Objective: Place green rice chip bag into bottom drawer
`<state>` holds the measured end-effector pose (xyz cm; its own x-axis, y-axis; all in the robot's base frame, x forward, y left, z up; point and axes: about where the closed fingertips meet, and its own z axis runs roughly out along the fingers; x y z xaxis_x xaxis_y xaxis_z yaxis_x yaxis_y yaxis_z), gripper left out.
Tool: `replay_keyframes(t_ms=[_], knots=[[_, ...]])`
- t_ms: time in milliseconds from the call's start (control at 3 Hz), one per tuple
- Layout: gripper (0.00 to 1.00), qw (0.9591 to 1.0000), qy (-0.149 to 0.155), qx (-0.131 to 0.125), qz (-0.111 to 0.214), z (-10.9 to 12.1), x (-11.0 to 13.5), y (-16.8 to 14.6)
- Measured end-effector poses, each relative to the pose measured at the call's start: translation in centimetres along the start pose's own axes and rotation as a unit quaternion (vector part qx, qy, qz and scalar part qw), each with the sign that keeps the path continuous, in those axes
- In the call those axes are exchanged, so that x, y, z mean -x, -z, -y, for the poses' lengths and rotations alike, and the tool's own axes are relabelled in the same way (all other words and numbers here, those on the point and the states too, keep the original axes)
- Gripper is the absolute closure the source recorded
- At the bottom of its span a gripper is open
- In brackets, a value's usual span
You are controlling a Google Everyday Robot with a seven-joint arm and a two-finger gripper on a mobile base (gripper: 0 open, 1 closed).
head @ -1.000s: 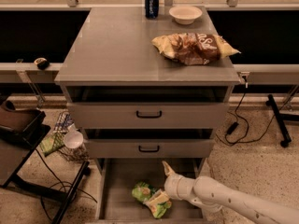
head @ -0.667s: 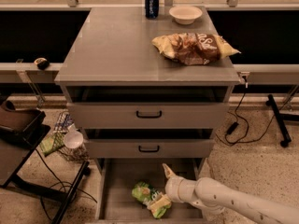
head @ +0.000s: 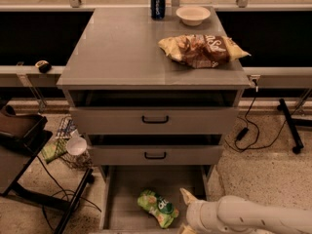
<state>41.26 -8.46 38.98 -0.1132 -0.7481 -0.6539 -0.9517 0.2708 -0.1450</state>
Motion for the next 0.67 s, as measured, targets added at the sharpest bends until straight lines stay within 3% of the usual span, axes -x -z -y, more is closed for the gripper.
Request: replay_keyframes(t_ms=[333,667], knots=[[0.0,0.9981,-0.009,0.018,-0.059,-4.8,-1.8,5.9],[0.0,0.9886,-0.071,0.002,-0.133,-7.6,-4.3,11.3]])
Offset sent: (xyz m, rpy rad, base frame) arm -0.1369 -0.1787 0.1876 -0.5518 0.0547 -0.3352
